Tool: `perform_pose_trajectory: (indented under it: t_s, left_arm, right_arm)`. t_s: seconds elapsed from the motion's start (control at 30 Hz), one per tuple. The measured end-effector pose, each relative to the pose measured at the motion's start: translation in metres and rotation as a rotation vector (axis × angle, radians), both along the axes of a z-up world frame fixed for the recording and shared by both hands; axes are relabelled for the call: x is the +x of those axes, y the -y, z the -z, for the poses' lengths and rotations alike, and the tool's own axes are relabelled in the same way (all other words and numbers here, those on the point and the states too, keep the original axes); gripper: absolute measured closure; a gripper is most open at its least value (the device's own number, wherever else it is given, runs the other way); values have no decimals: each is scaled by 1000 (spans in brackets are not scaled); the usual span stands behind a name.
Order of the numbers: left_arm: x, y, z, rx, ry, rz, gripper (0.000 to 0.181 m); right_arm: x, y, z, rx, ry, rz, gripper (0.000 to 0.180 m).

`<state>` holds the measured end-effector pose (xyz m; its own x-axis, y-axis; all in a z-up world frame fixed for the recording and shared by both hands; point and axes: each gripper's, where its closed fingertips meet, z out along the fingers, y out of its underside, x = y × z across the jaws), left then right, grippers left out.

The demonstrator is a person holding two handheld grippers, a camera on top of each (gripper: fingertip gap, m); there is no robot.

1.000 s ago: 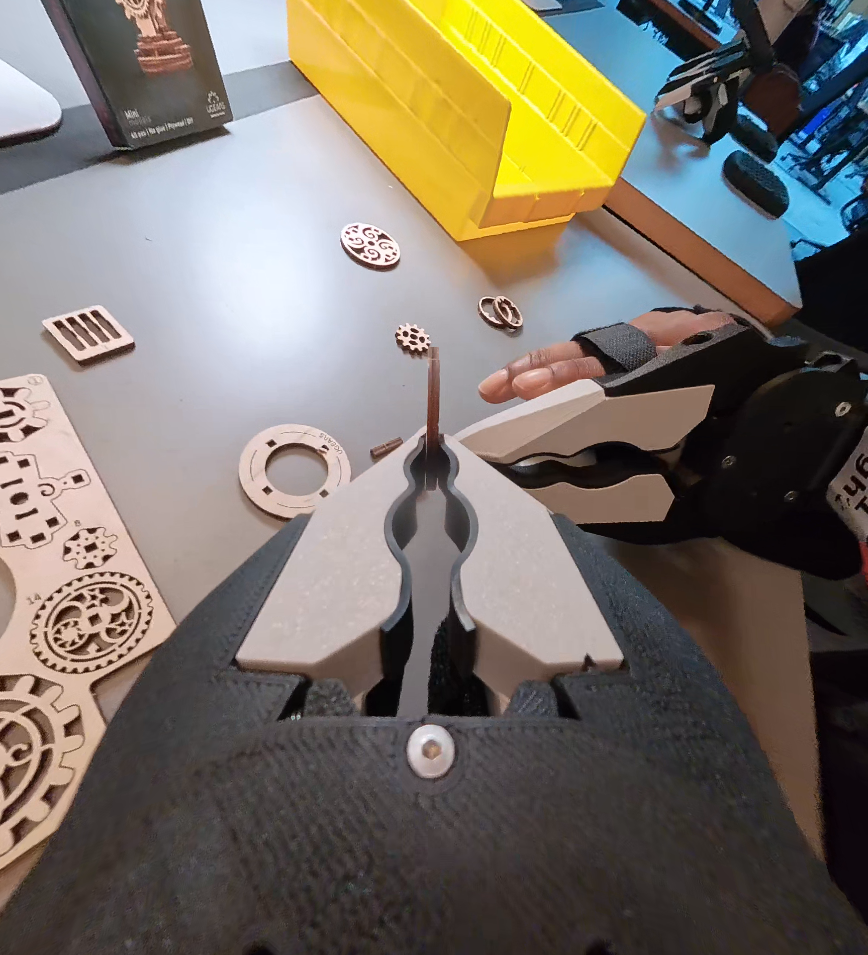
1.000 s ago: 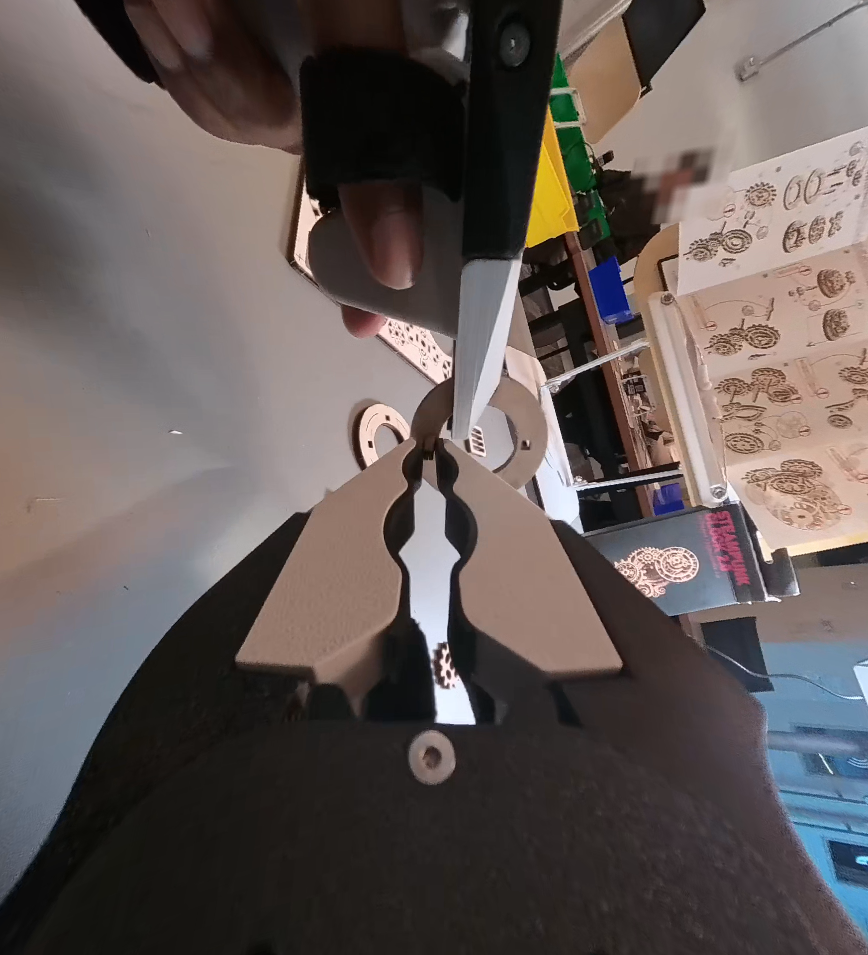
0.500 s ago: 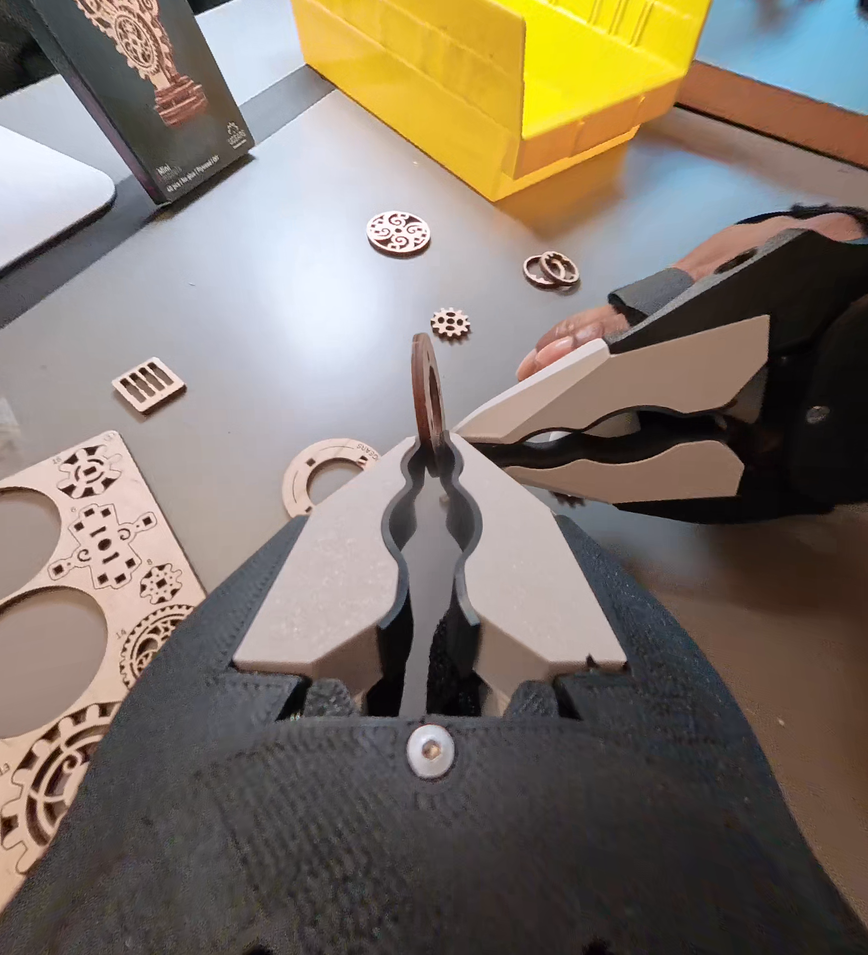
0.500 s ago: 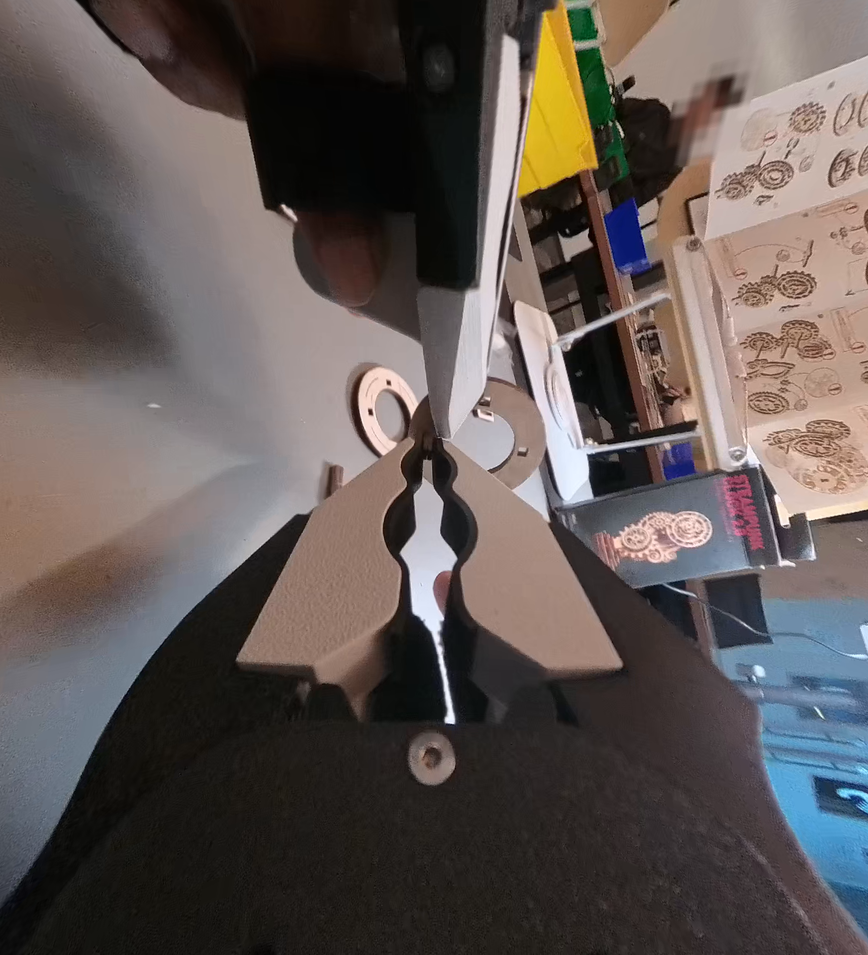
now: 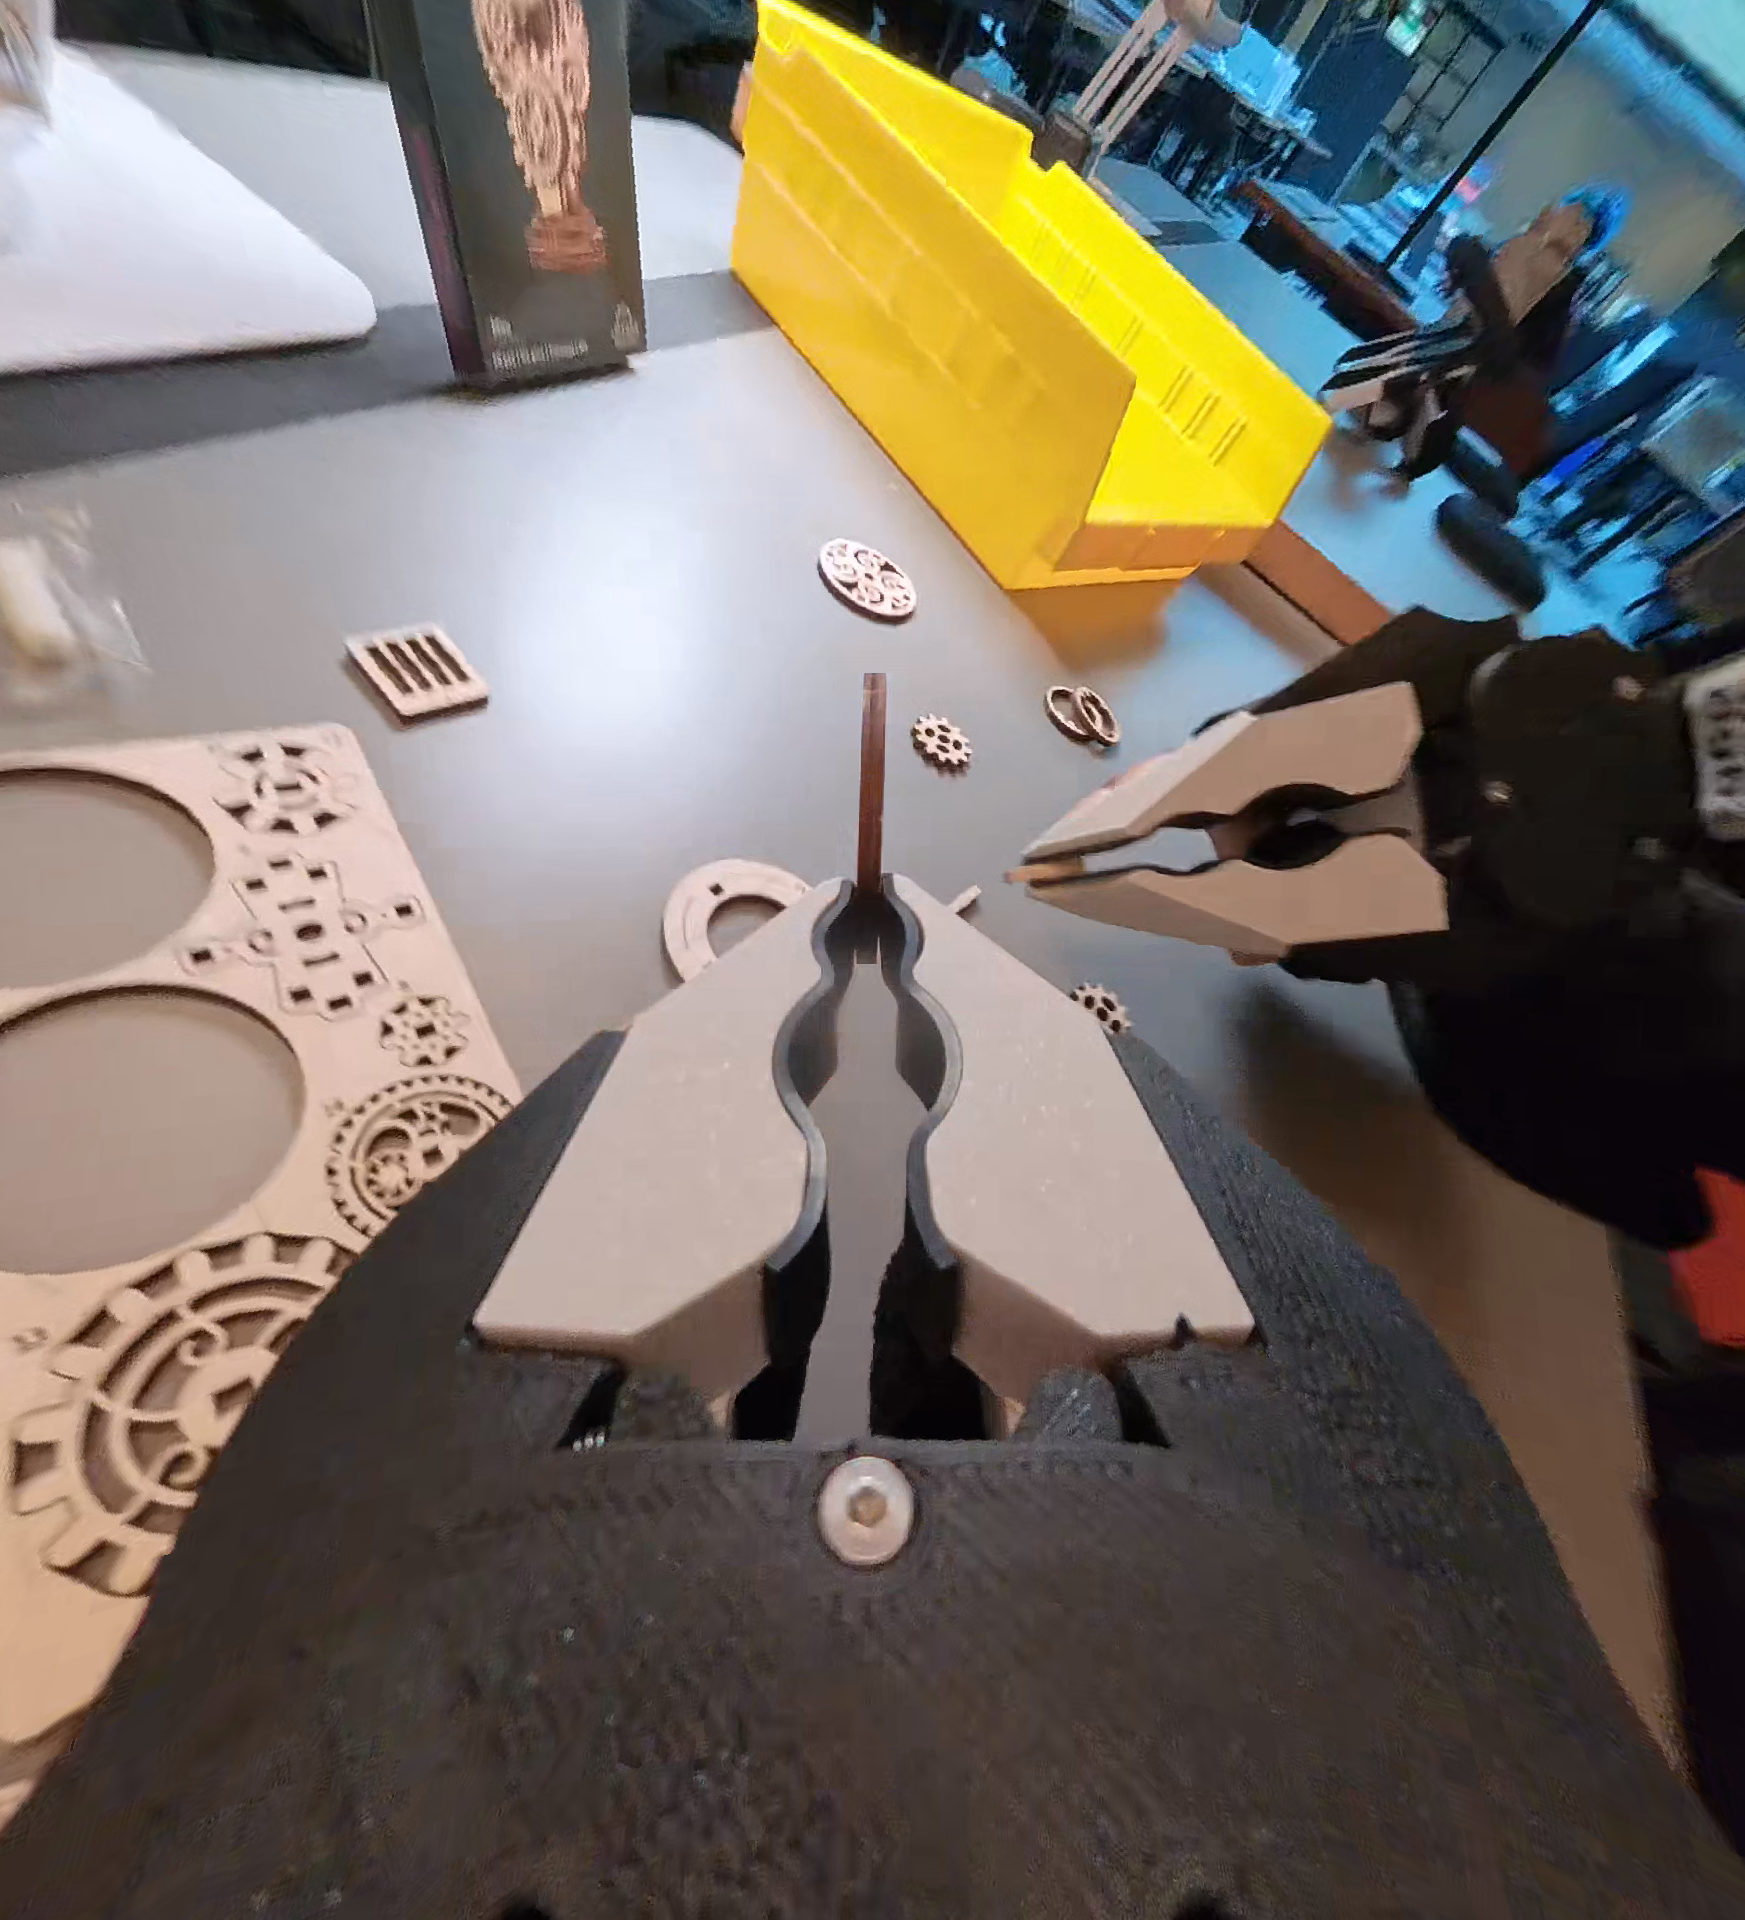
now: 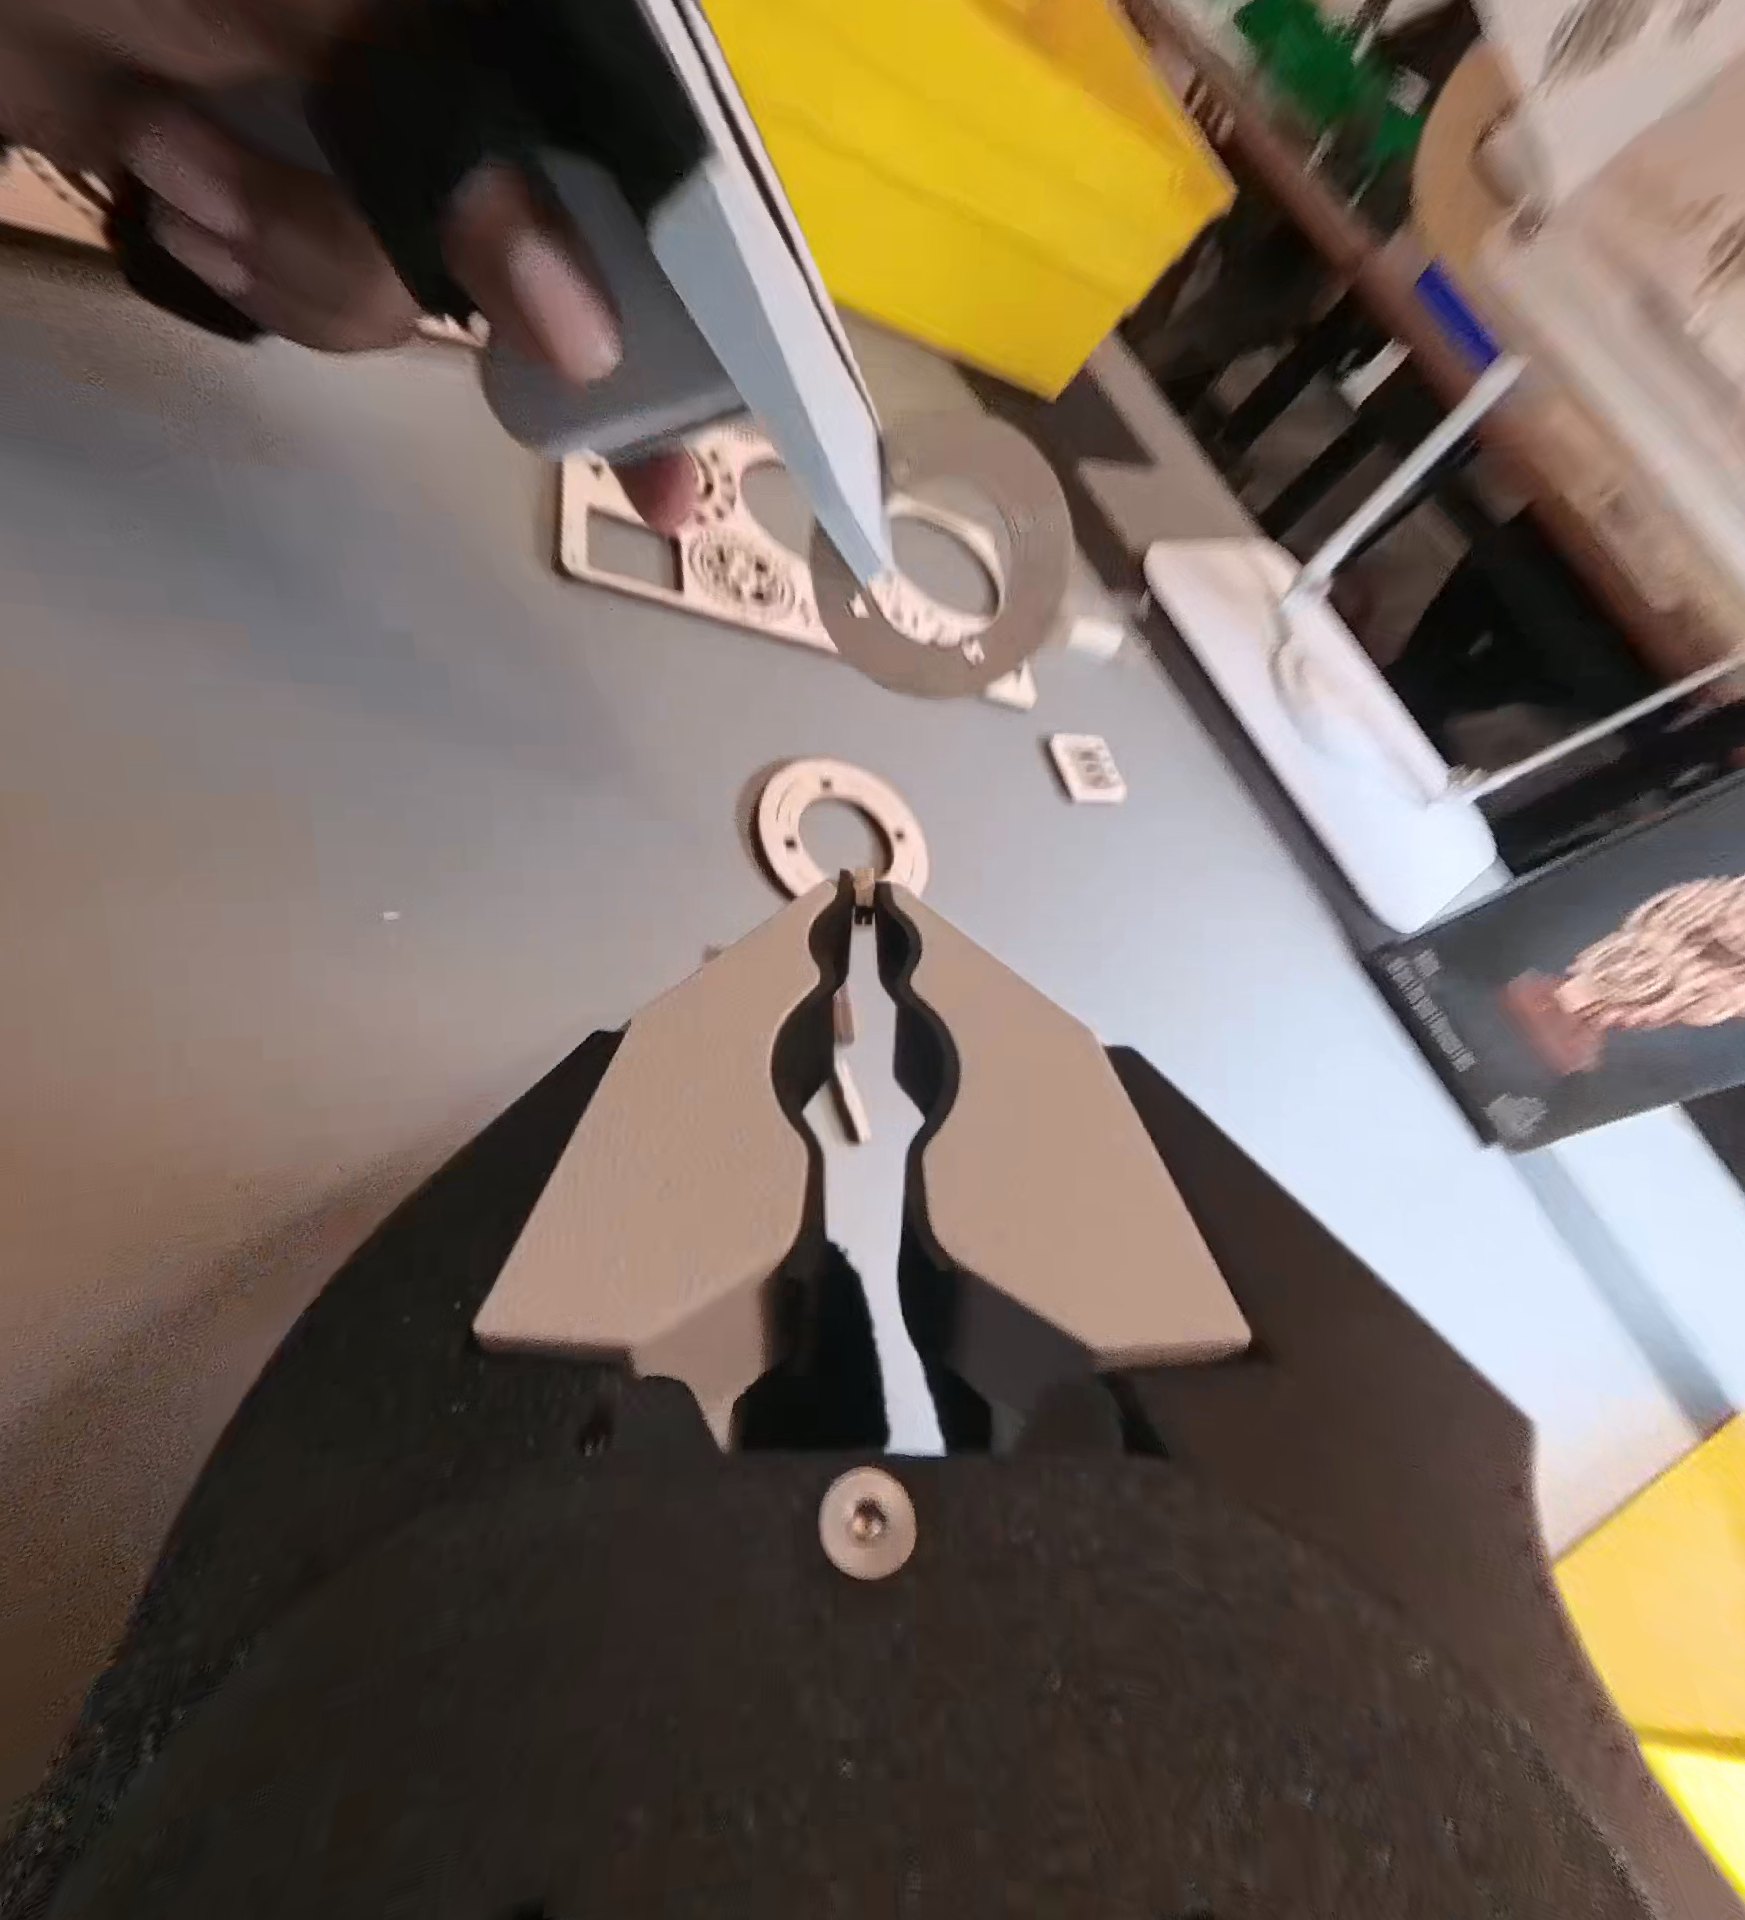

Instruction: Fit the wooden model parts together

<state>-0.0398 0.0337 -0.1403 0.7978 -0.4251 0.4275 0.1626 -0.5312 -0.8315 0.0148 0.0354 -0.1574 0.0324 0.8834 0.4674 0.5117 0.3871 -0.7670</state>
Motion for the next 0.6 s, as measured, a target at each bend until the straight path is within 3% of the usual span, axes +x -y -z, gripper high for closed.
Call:
perform_pose_trajectory:
  t_s: [0.2, 0.33, 0.4, 0.47, 0.6]
  left_arm:
    - [4, 7, 21, -125, 85, 30, 179]
    - [2, 14, 31, -164, 61, 30, 179]
    - [-1, 16, 35, -188, 81, 31, 179]
    - [-1, 16, 36, -208, 113, 33, 179]
    - [10, 22, 37, -279, 232, 84, 179]
  right_arm:
    - [4, -39, 35, -301, 229, 8, 178]
    - [9, -55, 53, -321, 374, 28, 160]
    - [9, -61, 47, -293, 367, 50, 146]
    - [6, -61, 31, -292, 307, 39, 146]
    - [-7, -19, 8, -374, 271, -135, 144]
